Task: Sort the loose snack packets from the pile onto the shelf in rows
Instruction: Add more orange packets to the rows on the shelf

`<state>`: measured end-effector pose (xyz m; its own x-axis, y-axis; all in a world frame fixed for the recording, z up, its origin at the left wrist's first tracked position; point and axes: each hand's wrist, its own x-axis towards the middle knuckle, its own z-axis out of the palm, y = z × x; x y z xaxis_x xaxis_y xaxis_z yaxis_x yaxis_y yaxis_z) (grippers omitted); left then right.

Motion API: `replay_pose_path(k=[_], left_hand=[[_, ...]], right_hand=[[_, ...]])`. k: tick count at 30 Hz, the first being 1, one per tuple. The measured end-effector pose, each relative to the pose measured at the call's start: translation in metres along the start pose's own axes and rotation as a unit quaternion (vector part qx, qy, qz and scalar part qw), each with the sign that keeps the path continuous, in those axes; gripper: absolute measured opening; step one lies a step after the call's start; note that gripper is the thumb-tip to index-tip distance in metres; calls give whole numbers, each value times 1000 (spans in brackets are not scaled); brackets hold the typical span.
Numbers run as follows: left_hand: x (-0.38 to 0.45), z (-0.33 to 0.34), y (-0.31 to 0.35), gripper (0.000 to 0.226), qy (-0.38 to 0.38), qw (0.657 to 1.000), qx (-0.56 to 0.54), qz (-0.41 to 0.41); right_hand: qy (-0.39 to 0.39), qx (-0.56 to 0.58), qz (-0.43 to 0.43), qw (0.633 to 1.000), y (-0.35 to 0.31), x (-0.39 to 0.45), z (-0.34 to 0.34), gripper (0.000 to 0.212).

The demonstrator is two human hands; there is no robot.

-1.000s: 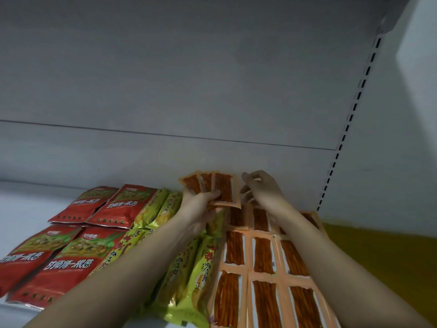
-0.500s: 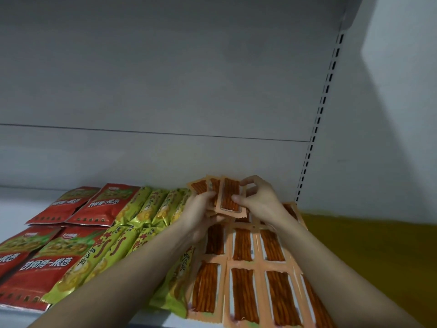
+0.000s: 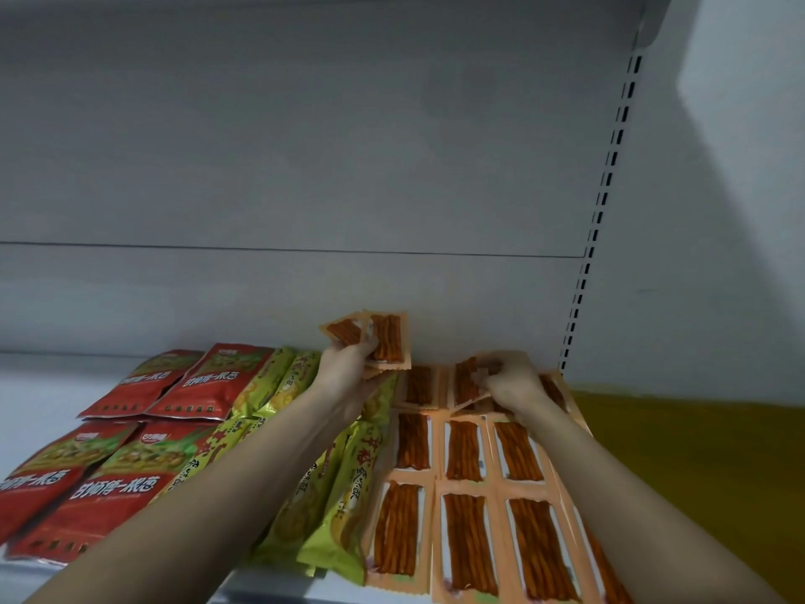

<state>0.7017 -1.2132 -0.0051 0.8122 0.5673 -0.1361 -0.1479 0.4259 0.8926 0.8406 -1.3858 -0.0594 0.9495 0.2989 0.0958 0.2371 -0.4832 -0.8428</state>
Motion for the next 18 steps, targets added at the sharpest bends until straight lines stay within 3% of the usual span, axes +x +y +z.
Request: replay_pose_path(k=[2,5,9,12,16,18], left_hand=[[2,-1,-1,23,-1,1000,12,2],[4,-3,-3,21,-4,1000,22,2],[3,-3,-7,6,-14,999,39,-19],[2,2,-10,9,-19,998,48,-27],[5,16,-20,19,-21,998,47,-32],[5,26,-28,21,-26,998,54,-34]], right_hand=[[-10,-16,14,1000,4,5,8,16],[-7,-128,-17,992,7,9,13,11],[13,-228,-53,972,4,8,15,23],[42,-134,-82,987,-13,2,7,28],[-25,25,-95,995,-45,-19,-10,29],[-38,31,-93,994,-53,-28,-14,33]])
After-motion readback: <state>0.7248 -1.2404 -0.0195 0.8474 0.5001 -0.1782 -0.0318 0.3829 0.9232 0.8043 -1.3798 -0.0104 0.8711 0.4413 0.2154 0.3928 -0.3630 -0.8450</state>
